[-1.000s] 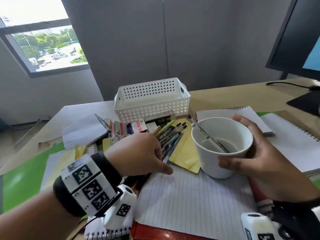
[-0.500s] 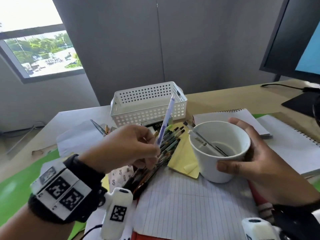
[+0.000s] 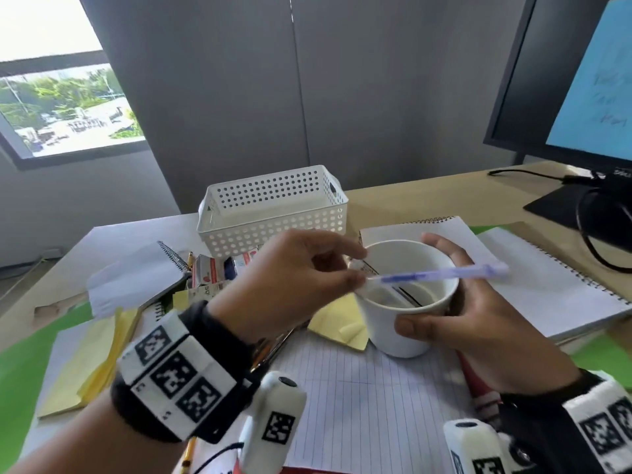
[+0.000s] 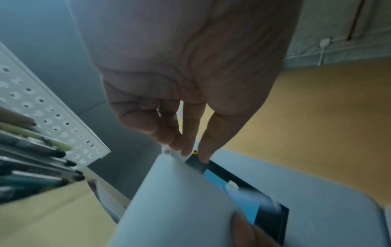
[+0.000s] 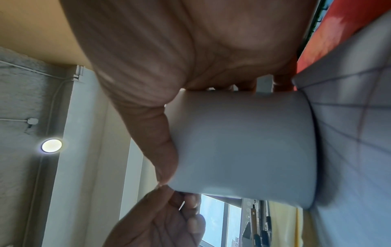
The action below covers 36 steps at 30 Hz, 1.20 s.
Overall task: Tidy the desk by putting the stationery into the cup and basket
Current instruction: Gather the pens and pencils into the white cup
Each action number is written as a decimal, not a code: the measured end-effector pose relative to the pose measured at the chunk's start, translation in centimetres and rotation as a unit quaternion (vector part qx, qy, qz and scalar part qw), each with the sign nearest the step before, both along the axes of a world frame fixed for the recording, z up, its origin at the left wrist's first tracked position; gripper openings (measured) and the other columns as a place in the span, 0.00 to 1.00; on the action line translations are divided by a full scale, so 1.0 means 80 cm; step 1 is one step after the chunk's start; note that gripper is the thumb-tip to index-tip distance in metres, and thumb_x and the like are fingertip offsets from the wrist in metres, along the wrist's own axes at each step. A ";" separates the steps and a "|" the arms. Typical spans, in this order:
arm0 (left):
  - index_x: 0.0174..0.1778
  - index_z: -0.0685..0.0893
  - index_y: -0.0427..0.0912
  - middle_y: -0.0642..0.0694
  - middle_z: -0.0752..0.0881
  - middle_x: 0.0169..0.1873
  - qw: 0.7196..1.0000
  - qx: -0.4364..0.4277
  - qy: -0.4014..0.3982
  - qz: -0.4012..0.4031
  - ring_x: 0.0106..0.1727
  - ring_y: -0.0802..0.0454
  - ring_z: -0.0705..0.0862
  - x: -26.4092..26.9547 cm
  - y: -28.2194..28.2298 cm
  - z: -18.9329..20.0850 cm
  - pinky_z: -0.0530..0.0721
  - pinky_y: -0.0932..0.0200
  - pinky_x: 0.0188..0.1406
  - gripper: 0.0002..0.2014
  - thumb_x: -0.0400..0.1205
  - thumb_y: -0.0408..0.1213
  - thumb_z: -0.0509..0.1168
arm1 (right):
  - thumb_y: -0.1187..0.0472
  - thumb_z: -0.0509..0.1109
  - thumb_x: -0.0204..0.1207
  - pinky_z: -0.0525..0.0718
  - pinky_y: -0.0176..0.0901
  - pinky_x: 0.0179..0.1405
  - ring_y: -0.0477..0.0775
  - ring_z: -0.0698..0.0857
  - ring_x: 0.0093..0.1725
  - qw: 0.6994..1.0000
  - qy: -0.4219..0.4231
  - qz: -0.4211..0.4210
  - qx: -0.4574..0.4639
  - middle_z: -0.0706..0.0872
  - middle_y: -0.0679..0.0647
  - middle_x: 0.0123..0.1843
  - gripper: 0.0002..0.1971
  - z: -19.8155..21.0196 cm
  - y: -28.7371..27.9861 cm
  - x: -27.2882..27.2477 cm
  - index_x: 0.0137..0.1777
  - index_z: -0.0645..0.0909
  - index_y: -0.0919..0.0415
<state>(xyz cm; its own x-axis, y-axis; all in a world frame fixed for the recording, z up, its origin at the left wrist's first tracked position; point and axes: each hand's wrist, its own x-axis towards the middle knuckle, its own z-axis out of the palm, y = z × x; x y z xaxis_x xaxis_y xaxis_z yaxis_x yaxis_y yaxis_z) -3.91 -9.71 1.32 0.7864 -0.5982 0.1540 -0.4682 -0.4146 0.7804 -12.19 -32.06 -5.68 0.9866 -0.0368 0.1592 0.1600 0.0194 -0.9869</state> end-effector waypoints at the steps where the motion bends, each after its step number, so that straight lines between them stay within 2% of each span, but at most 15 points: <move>1: 0.53 0.93 0.54 0.52 0.90 0.36 1.000 -0.010 -0.002 0.008 0.36 0.58 0.84 0.004 0.008 0.001 0.83 0.65 0.38 0.07 0.80 0.42 0.77 | 0.52 0.90 0.52 0.84 0.51 0.67 0.48 0.86 0.69 1.000 0.000 -0.002 -0.015 0.87 0.45 0.69 0.57 0.001 -0.001 -0.001 0.80 0.64 0.30; 3: 0.44 0.92 0.53 0.56 0.90 0.34 0.998 0.015 -0.037 0.041 0.33 0.62 0.84 0.016 0.029 0.005 0.81 0.67 0.36 0.02 0.80 0.40 0.77 | 0.47 0.89 0.51 0.83 0.51 0.69 0.46 0.85 0.69 0.999 -0.013 -0.010 -0.037 0.87 0.44 0.69 0.56 0.001 -0.002 -0.001 0.80 0.64 0.31; 5: 0.38 0.91 0.54 0.61 0.88 0.31 0.985 0.127 -0.094 0.074 0.30 0.65 0.82 0.026 0.050 0.006 0.80 0.69 0.34 0.04 0.78 0.42 0.77 | 0.44 0.91 0.49 0.82 0.53 0.69 0.48 0.85 0.70 0.999 -0.032 -0.012 -0.041 0.87 0.47 0.69 0.55 0.001 -0.002 0.001 0.78 0.68 0.31; 7: 0.36 0.89 0.56 0.61 0.88 0.32 0.955 0.246 -0.133 0.096 0.34 0.64 0.85 0.035 0.070 0.004 0.85 0.64 0.37 0.06 0.77 0.47 0.78 | 0.39 0.92 0.46 0.84 0.49 0.66 0.49 0.86 0.69 0.999 -0.040 -0.005 -0.030 0.87 0.48 0.69 0.53 0.001 0.001 0.003 0.74 0.70 0.27; 9: 0.36 0.88 0.58 0.61 0.88 0.33 0.935 0.309 -0.141 0.103 0.36 0.63 0.86 0.039 0.081 0.000 0.89 0.58 0.42 0.06 0.76 0.50 0.78 | 0.40 0.92 0.44 0.87 0.41 0.61 0.48 0.86 0.69 0.999 -0.036 0.004 -0.002 0.87 0.46 0.69 0.55 -0.001 0.001 0.005 0.74 0.70 0.28; 11: 0.37 0.89 0.57 0.61 0.87 0.32 0.922 0.355 -0.127 0.092 0.36 0.64 0.85 0.037 0.082 -0.005 0.87 0.59 0.40 0.07 0.76 0.53 0.77 | 0.41 0.93 0.44 0.86 0.35 0.59 0.48 0.87 0.68 0.999 -0.031 0.007 0.009 0.88 0.45 0.68 0.57 -0.004 0.000 0.005 0.76 0.69 0.31; 13: 0.38 0.89 0.56 0.60 0.86 0.31 0.899 0.416 -0.119 0.070 0.36 0.64 0.84 0.033 0.077 -0.012 0.81 0.64 0.35 0.11 0.75 0.59 0.76 | 0.42 0.93 0.44 0.86 0.35 0.59 0.48 0.86 0.68 1.000 -0.027 0.009 0.007 0.87 0.46 0.68 0.57 -0.004 -0.001 0.006 0.76 0.68 0.31; 15: 0.40 0.88 0.56 0.59 0.86 0.34 0.877 0.462 -0.122 0.060 0.37 0.63 0.84 0.031 0.071 -0.022 0.79 0.63 0.32 0.17 0.73 0.65 0.74 | 0.43 0.93 0.43 0.86 0.35 0.60 0.48 0.86 0.69 1.000 -0.021 0.006 0.010 0.87 0.46 0.69 0.59 -0.005 -0.001 0.007 0.78 0.67 0.31; 19: 0.42 0.85 0.54 0.57 0.86 0.38 0.859 0.491 -0.128 0.068 0.40 0.58 0.84 0.031 0.062 -0.032 0.83 0.59 0.34 0.22 0.72 0.71 0.72 | 0.45 0.94 0.43 0.85 0.33 0.59 0.47 0.87 0.68 1.000 -0.015 0.004 0.013 0.88 0.46 0.68 0.61 -0.006 -0.001 0.006 0.79 0.66 0.33; 22: 0.44 0.86 0.51 0.53 0.87 0.39 0.860 0.485 -0.132 0.088 0.41 0.54 0.85 0.034 0.062 -0.029 0.80 0.59 0.31 0.24 0.76 0.71 0.68 | 0.55 0.93 0.49 0.86 0.34 0.58 0.49 0.87 0.68 1.000 -0.011 -0.001 0.020 0.88 0.47 0.68 0.58 -0.006 -0.002 0.006 0.79 0.67 0.32; 24: 0.44 0.88 0.49 0.52 0.88 0.40 0.865 0.474 -0.123 0.109 0.42 0.53 0.86 0.039 0.063 -0.028 0.83 0.58 0.35 0.23 0.81 0.67 0.65 | 0.51 0.94 0.46 0.86 0.34 0.57 0.49 0.87 0.68 1.000 -0.012 0.002 0.025 0.88 0.47 0.68 0.59 -0.006 -0.002 0.007 0.79 0.67 0.31; 27: 0.45 0.89 0.50 0.53 0.87 0.41 0.870 0.463 -0.115 0.121 0.43 0.55 0.85 0.043 0.064 -0.028 0.82 0.60 0.36 0.16 0.83 0.60 0.68 | 0.44 0.95 0.40 0.87 0.36 0.58 0.50 0.87 0.68 0.999 -0.013 0.007 0.030 0.88 0.48 0.68 0.62 -0.006 -0.002 0.006 0.79 0.68 0.31; 32: 0.47 0.90 0.49 0.52 0.89 0.42 0.853 0.496 -0.132 0.093 0.44 0.51 0.87 0.043 0.060 -0.029 0.86 0.57 0.38 0.15 0.80 0.57 0.71 | 0.44 0.95 0.39 0.86 0.36 0.58 0.50 0.87 0.68 0.999 -0.015 0.011 0.034 0.88 0.48 0.68 0.64 -0.006 -0.002 0.006 0.79 0.67 0.31; 34: 0.47 0.90 0.49 0.53 0.89 0.42 0.849 0.502 -0.142 0.084 0.44 0.52 0.87 0.043 0.058 -0.029 0.83 0.60 0.34 0.14 0.79 0.56 0.71 | 0.44 0.95 0.40 0.86 0.36 0.59 0.50 0.87 0.68 0.999 -0.014 0.013 0.035 0.88 0.48 0.69 0.63 -0.006 -0.002 0.006 0.79 0.67 0.31; 36: 0.46 0.89 0.51 0.55 0.87 0.40 0.857 0.489 -0.135 0.086 0.43 0.54 0.85 0.045 0.059 -0.028 0.80 0.61 0.32 0.12 0.79 0.56 0.73 | 0.45 0.95 0.40 0.87 0.36 0.59 0.50 0.87 0.68 0.999 -0.013 0.015 0.036 0.88 0.48 0.69 0.63 -0.006 -0.003 0.006 0.79 0.67 0.30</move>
<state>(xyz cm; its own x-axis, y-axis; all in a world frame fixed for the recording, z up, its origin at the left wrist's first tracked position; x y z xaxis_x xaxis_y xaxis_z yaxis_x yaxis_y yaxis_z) -0.32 -4.98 -0.88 0.8911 -0.4228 -0.1649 -0.4424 -0.8904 -0.1073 -11.68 -32.28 -6.17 0.9831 -0.0197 0.1819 0.1830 0.0951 -0.9785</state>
